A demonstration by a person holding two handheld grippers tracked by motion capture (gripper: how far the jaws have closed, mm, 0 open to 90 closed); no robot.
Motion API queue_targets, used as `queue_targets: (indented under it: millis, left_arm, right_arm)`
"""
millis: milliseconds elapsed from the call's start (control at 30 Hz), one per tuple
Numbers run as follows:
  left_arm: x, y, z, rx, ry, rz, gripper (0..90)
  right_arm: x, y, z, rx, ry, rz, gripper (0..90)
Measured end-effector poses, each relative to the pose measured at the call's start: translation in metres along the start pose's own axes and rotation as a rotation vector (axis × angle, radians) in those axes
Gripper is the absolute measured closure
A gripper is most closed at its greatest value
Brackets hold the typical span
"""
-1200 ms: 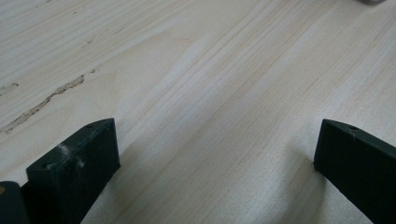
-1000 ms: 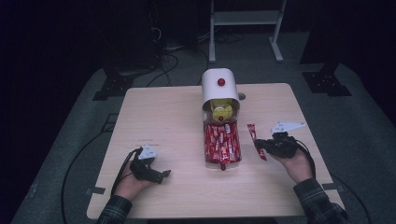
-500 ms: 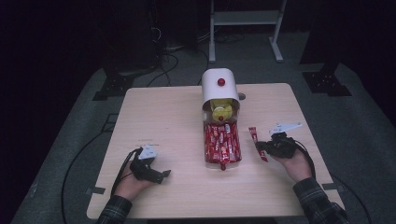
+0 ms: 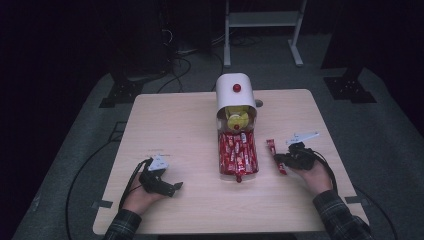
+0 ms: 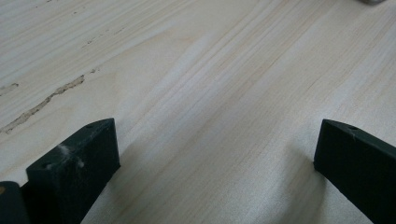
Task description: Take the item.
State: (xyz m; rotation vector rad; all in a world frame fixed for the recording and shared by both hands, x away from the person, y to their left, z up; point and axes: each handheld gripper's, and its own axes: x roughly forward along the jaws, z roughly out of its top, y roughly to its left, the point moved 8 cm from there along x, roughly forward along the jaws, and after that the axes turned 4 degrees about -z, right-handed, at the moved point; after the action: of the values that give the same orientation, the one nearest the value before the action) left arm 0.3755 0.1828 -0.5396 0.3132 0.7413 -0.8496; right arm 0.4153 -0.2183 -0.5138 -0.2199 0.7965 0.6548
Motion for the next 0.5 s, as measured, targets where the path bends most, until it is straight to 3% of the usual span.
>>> queue_targets:
  millis: [500]
  left_arm:
    - [0.0000, 0.0000, 0.0000, 0.000, 0.000, 0.000, 0.0]
  right_arm:
    - [0.0053, -0.0005, -0.0045, 0.007, 0.033, 0.002, 86.1]
